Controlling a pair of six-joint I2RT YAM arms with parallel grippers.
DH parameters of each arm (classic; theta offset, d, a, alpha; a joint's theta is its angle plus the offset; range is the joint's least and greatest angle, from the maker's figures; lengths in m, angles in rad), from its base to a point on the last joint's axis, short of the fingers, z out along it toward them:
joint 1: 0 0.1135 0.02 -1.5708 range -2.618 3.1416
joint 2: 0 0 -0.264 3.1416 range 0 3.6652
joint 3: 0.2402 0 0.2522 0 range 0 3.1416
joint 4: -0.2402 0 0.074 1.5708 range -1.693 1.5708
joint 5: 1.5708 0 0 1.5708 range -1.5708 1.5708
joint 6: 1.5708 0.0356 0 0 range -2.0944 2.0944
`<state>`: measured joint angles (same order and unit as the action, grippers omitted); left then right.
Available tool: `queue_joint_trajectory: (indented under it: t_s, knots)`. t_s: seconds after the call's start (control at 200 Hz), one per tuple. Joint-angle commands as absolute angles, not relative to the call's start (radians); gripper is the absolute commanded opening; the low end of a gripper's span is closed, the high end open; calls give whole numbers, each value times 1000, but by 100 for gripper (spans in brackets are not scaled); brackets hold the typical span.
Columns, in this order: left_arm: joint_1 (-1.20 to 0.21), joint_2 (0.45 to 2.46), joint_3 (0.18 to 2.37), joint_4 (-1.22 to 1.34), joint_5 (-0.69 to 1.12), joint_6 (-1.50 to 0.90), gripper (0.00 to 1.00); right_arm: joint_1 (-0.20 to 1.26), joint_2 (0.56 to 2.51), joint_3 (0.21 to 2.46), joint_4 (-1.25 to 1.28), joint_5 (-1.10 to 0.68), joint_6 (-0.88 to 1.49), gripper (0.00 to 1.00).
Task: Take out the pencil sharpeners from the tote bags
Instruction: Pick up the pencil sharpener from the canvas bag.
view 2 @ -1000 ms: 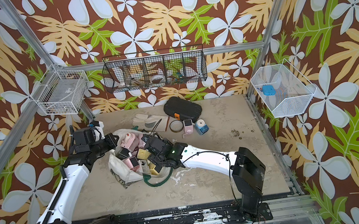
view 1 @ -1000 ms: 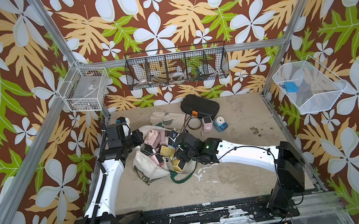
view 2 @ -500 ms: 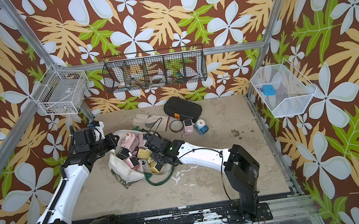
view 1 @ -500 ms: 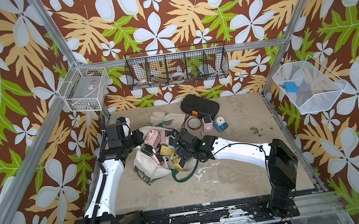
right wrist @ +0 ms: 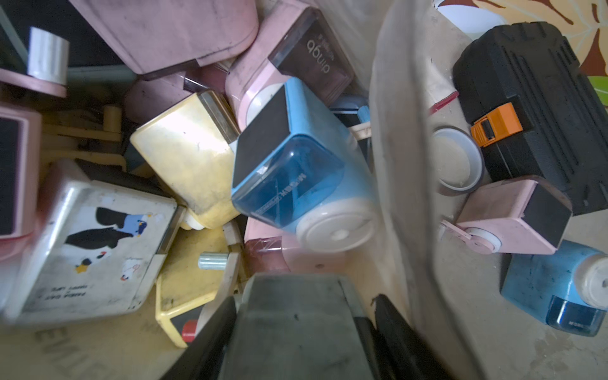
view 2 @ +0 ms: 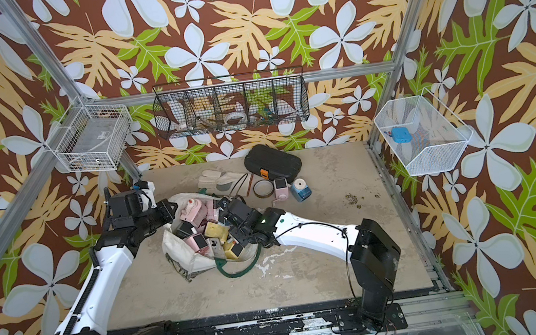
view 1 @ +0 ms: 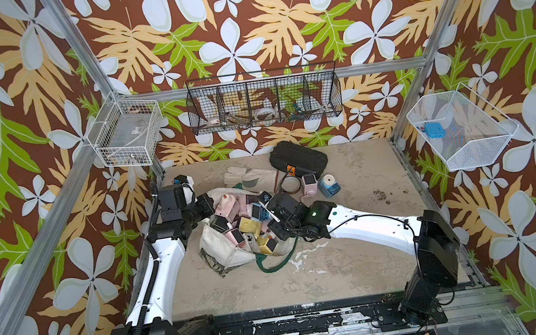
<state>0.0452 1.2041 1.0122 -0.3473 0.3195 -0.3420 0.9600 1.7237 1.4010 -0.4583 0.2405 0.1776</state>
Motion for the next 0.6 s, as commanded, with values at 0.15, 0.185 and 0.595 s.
queue_joint_trajectory:
  t_s: [0.15, 0.185, 0.595]
  knots:
    - [48, 1197, 1017, -293, 319, -349, 0, 959, 1651, 1360, -391, 153, 145, 36]
    - [48, 1197, 1017, -293, 320, -349, 0, 960, 1641, 1359, -385, 145, 142, 35]
    - [49, 1195, 1017, -293, 319, -348, 0, 962, 1465, 1286, -280, 12, 118, 32]
